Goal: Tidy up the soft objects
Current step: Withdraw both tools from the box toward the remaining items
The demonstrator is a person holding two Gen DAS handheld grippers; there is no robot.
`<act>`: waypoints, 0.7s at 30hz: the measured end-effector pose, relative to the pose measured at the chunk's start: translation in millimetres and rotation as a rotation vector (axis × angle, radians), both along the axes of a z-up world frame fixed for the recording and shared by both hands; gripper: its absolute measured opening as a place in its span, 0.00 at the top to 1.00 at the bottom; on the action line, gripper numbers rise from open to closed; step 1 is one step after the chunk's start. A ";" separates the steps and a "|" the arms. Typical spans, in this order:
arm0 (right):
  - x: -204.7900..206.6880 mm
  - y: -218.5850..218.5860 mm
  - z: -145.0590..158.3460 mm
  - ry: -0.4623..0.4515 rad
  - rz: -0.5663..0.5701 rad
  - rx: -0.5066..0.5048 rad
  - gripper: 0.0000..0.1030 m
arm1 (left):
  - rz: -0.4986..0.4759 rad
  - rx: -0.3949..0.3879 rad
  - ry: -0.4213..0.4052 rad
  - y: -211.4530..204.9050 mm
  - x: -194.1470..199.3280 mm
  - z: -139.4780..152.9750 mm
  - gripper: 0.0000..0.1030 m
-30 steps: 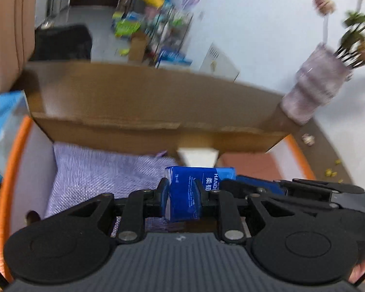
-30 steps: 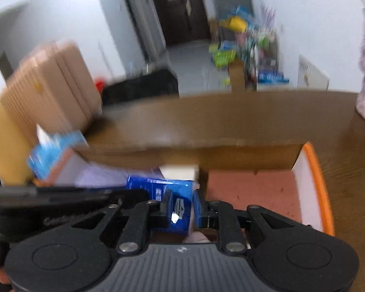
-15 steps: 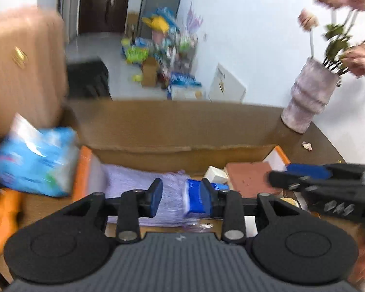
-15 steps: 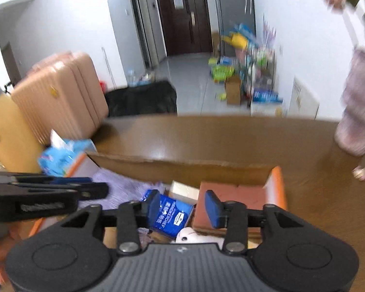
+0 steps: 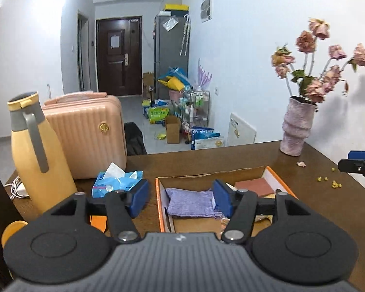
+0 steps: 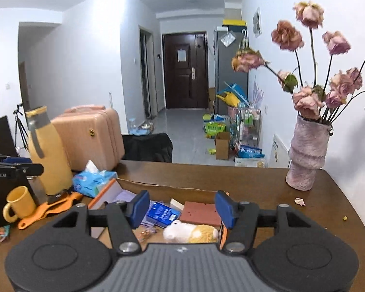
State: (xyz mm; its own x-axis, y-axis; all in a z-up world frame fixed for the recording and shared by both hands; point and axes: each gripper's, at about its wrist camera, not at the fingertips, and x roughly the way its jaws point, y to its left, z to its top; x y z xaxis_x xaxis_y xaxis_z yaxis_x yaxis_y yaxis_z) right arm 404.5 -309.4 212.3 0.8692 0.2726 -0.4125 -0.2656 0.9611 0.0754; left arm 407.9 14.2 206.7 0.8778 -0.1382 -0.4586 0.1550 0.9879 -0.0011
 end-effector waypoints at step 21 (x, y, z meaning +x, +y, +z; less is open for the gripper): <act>-238.3 36.2 -160.4 -0.055 0.112 0.040 0.31 | -0.036 -0.143 0.013 24.3 -209.9 -139.9 0.26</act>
State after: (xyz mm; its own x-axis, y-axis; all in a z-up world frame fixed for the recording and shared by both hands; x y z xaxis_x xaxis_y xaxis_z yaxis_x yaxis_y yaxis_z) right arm 166.2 -273.2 51.9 0.8533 0.3844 -0.3522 -0.3760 0.9217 0.0951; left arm 198.0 38.5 66.8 0.8651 -0.2343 -0.4435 0.1895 0.9713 -0.1436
